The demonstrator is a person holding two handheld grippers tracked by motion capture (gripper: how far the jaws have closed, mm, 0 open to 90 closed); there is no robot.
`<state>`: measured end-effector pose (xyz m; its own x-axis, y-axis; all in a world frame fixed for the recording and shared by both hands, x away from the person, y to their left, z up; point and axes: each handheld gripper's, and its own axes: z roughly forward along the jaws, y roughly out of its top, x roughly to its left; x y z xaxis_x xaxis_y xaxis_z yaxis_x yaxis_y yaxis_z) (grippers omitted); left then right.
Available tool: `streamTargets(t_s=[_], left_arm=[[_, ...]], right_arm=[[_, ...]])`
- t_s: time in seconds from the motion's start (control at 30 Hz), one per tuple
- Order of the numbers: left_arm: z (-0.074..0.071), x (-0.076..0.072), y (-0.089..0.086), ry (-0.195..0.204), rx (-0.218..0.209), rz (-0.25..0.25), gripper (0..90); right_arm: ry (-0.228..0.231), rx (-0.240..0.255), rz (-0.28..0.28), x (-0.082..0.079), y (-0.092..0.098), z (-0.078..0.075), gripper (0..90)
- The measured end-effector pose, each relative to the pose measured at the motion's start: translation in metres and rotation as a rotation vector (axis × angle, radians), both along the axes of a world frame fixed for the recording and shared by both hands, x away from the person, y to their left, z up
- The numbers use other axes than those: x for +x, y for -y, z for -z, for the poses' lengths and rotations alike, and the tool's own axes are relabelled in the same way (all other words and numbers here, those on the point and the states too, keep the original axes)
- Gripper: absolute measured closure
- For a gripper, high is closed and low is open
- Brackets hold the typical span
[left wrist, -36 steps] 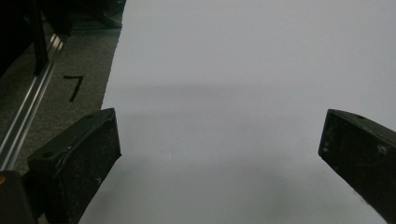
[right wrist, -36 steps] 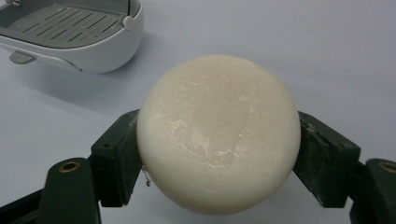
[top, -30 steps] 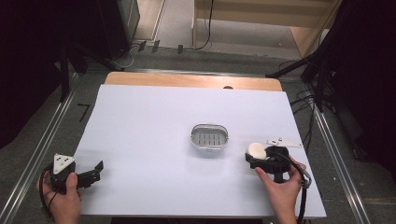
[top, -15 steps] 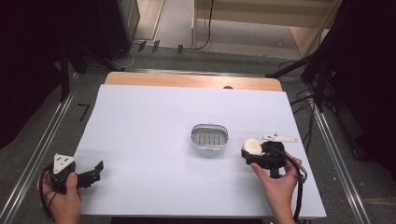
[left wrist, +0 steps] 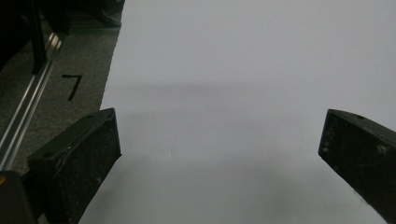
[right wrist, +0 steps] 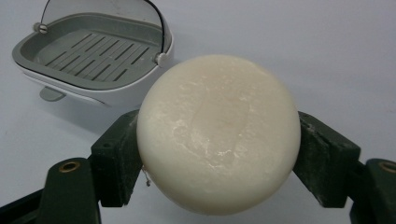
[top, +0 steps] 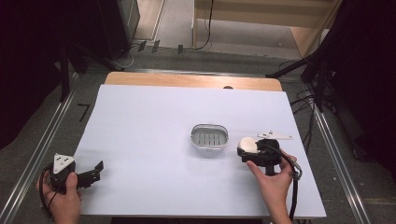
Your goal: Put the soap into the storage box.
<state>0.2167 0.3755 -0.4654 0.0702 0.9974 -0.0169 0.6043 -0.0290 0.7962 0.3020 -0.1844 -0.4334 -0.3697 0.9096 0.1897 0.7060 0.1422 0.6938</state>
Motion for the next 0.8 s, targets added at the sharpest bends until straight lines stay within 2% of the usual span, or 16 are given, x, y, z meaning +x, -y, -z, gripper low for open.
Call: streamTargets(t_s=[0.8], left_arm=[[0.000,0.000,0.000,0.000,-0.004,-0.002,0.0]], right_arm=[[0.011,0.004,-0.029,0.014,-0.020,-0.012,25.3]])
